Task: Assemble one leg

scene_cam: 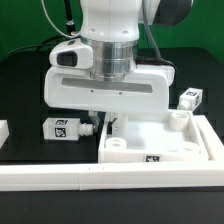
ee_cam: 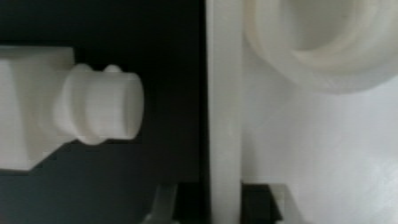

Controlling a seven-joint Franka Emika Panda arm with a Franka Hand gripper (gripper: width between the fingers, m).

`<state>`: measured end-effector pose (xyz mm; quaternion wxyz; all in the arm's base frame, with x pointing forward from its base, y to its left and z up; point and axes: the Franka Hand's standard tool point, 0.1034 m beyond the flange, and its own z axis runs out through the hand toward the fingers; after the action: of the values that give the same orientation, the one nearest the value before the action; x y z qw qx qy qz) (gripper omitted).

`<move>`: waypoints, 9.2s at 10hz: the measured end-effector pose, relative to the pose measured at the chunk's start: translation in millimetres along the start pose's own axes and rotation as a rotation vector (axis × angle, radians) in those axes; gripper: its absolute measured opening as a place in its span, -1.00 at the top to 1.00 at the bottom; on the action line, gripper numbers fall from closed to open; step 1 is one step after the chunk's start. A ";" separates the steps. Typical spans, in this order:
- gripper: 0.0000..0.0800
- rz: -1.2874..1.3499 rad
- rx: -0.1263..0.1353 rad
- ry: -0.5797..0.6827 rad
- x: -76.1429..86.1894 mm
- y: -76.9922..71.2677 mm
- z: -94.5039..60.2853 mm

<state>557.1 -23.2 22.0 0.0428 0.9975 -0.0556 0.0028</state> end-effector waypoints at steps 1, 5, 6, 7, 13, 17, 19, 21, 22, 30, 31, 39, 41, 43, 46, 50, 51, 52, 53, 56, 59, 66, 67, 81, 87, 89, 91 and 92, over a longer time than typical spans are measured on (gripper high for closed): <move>0.62 -0.012 -0.001 0.001 0.2 -0.8 -0.8; -0.54 -0.177 0.021 0.055 -14.0 -36.5 -35.1; -0.60 -0.186 0.020 0.052 -14.8 -35.0 -34.1; -0.60 -0.196 0.017 0.052 -13.2 -33.5 -32.1; -0.62 -0.422 0.047 0.102 -61.5 -102.8 -76.1; -0.62 -0.581 0.034 0.107 -61.8 -101.0 -72.8; -0.62 -0.475 0.042 0.141 -92.1 -144.9 -66.7; -0.62 -0.376 0.067 0.148 -84.6 -143.9 -70.3; -0.62 -0.372 0.067 0.146 -84.4 -142.1 -69.6; -0.62 -0.701 0.027 0.150 -100.5 -164.1 -67.4; -0.62 -0.634 0.043 0.174 -97.0 -151.9 -70.2; -0.62 -1.489 -0.111 0.156 -111.2 -187.3 -58.7; -0.62 -1.593 -0.124 0.150 -107.9 -179.7 -58.6; -0.62 -1.762 -0.148 0.143 -108.5 -179.5 -56.7; -0.62 -2.105 -0.206 0.099 -117.8 -184.7 -40.8; -0.62 -2.141 -0.212 0.082 -120.6 -184.0 -37.0; -0.62 -2.141 -0.216 0.069 -123.4 -183.4 -36.8; -0.62 -2.137 -0.213 0.069 -128.0 -184.1 -35.3; -0.62 -2.125 -0.205 0.063 -134.6 -183.1 -31.3; -0.62 -2.106 -0.189 0.061 -142.6 -181.4 -24.7; -0.62 -2.094 -0.192 0.066 -140.2 -175.6 -28.8; -0.62 -2.081 -0.182 0.090 -142.2 -175.8 -24.9; -0.62 -2.078 -0.182 0.088 -141.5 -174.0 -24.7; -0.62 -2.169 -0.176 0.061 -159.7 -171.0 -13.9; 0.29 -2.174 -0.181 0.034 -155.3 -170.6 -6.8; 0.29 -2.174 -0.181 0.034 -155.3 -170.6 -6.8; 0.29 -2.174 -0.181 0.034 -155.3 -170.6 -6.8; 0.29 -2.174 -0.181 0.034 -155.2 -170.6 -6.8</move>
Offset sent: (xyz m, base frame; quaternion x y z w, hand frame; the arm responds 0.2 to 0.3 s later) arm -0.0231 0.0373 0.0381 -0.0194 0.0594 -0.1775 0.9821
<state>421.8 163.4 12.6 0.0964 0.5064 0.8565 -0.0269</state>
